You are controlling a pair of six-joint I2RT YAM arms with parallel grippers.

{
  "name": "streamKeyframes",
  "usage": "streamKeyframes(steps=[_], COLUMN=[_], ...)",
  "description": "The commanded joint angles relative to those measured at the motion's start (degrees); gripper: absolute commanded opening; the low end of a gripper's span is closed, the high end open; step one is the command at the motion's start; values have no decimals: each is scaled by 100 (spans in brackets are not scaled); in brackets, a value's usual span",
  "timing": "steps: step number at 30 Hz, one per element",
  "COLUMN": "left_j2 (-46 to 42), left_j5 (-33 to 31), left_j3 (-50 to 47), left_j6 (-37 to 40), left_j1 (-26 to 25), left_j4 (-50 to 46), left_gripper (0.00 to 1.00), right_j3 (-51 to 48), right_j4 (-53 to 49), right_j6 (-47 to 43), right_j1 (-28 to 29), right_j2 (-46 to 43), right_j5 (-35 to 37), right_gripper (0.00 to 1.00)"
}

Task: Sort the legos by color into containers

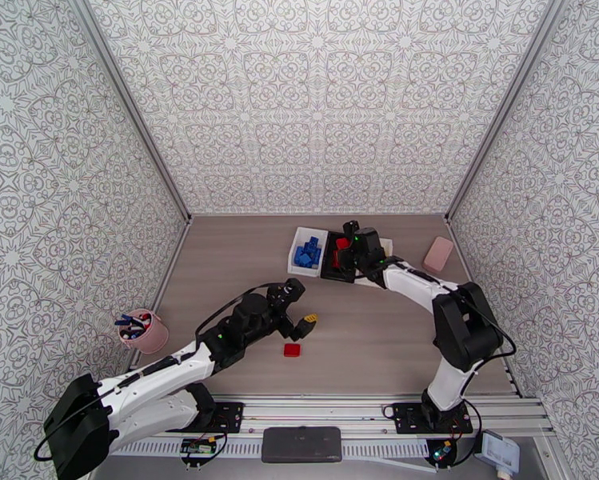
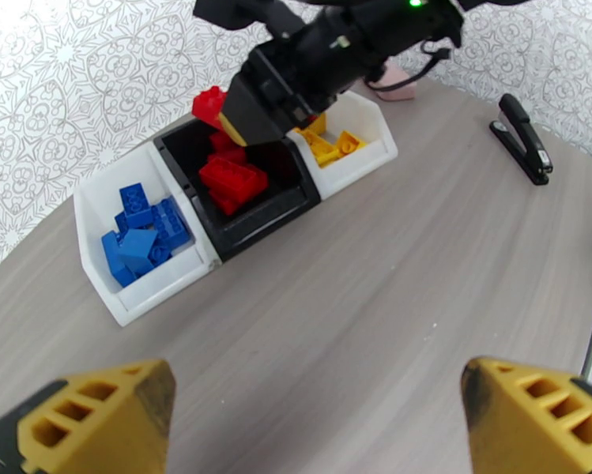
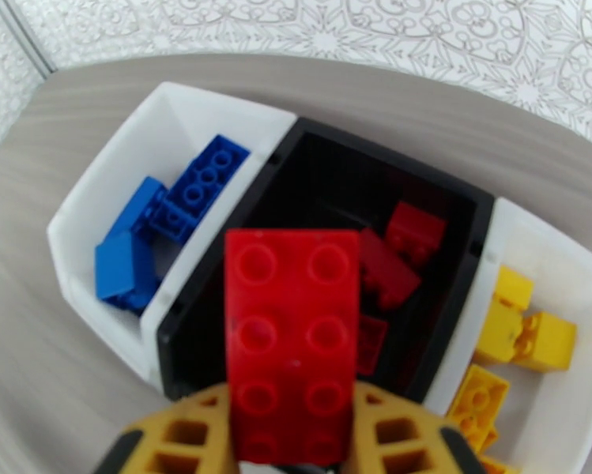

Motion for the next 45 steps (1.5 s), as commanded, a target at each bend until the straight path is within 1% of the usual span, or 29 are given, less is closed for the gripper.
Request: streamKeyframes(steps=[1, 4, 8, 10, 12, 14, 16, 18, 21, 23, 26, 29, 34, 38, 41, 45], left_j2=[-13, -10, -26, -5, 21, 37, 56, 78, 109, 126, 170, 319, 702, 1060, 1438, 1916], left_j5=[-106, -115, -248, -472, -708, -812, -992, -1367, -1655, -1730, -1610, -1276, -1002, -706, -385, -223], left_j3=[141, 163, 236, 302, 391, 469, 600, 819, 1005, 1091, 1162, 1216, 1454, 1606, 1750, 1978], left_j6=[-109, -136, -259, -463, -799, -1080, -1413, -1945, -2686, -3292, -4328, -4825, -5150, -5397, -5433, -5432], left_j1=[-44, -45, -49, -50, -57, -111, -198, -311, -427, -479, -507, -550, -653, -735, -760, -781], left_j4=[-119, -143, -346, -491, -721, -954, -1326, -1984, -2803, -3307, -3957, -4362, -5018, -5240, -5340, -5517], left_gripper=[100, 100, 100, 100, 100, 100, 100, 100, 100, 100, 100, 100, 100, 100, 99, 95], right_j3=[462, 652, 659, 567, 427, 268, 77, -198, -730, -1117, -1584, -1835, -2052, -2149, -2205, -2288], right_j4=[-133, -134, -104, -80, -29, -10, 58, 150, 460, 664, 680, 312, -510, -1019, -1126, -1039], right_j6=[164, 129, 87, 1, -86, -177, -294, -562, -1060, -1446, -1937, -2348, -2812, -2976, -2990, -2915], right_j1=[-74, -87, -83, -83, -83, -87, -83, -83, -84, -83, -83, -83, -17, 84, 102, 102], right_j2=[368, 542, 427, 295, 108, -102, -338, -669, -1240, -1639, -2212, -2661, -3176, -3465, -3568, -3635], right_j5=[26, 68, 113, 145, 174, 185, 152, 17, -337, -684, -1188, -1572, -2134, -2145, -2074, -2183], right_gripper=[22, 26, 41, 49, 56, 63, 66, 76, 83, 86, 90, 93, 98, 99, 100, 99])
